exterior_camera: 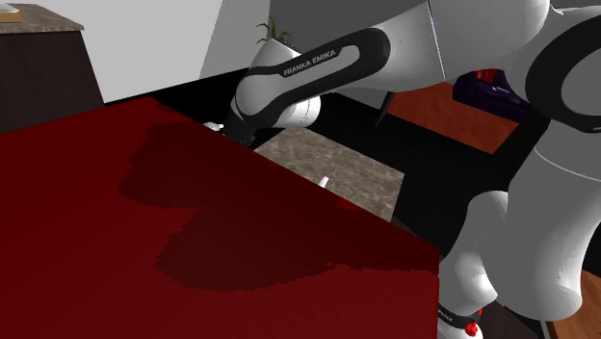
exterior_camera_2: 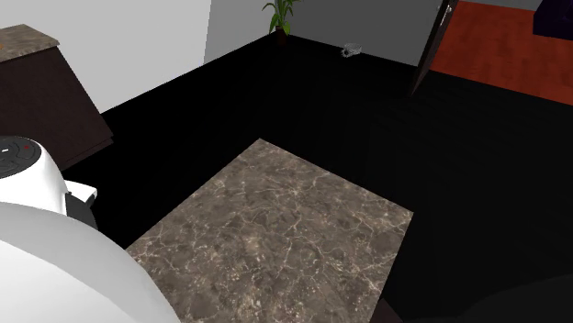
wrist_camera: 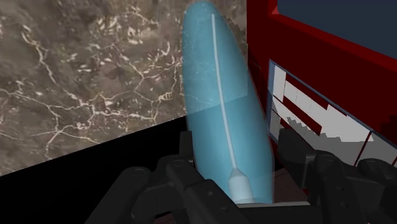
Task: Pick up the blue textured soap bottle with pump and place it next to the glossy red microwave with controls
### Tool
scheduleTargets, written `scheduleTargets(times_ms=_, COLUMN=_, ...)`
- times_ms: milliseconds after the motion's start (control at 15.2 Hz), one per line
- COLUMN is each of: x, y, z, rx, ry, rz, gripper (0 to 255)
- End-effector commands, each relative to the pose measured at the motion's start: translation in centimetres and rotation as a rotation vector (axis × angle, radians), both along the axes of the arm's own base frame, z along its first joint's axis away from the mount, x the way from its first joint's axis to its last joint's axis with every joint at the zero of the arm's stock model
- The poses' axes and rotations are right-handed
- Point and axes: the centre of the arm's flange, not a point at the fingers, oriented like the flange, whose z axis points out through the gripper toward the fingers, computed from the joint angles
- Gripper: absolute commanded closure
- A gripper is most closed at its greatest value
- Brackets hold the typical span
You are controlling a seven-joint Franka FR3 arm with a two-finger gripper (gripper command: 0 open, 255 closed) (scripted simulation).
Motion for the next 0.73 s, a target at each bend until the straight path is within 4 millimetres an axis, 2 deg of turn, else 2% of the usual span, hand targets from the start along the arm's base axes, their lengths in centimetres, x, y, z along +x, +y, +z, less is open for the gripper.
scheduleTargets(times_ms=0, x=0.0, y=0.0, z=0.0, rx=0.0, ry=-0.001, rz=0.0, gripper=255)
scheduleTargets(times_ms=66, x=0.0, y=0.0, z=0.0, rx=0.0, ry=-0.001, rz=0.0, gripper=255)
scheduleTargets(times_ms=132, x=0.0, y=0.0, z=0.0, rx=0.0, ry=-0.001, rz=0.0, gripper=0)
scheduleTargets(times_ms=462, x=0.0, y=0.0, z=0.0, rx=0.0, ry=-0.001, rz=0.0, gripper=0)
scheduleTargets(times_ms=660, x=-0.9, y=-1.3, z=3.7, rx=0.0, ry=-0.001, rz=0.0, gripper=0)
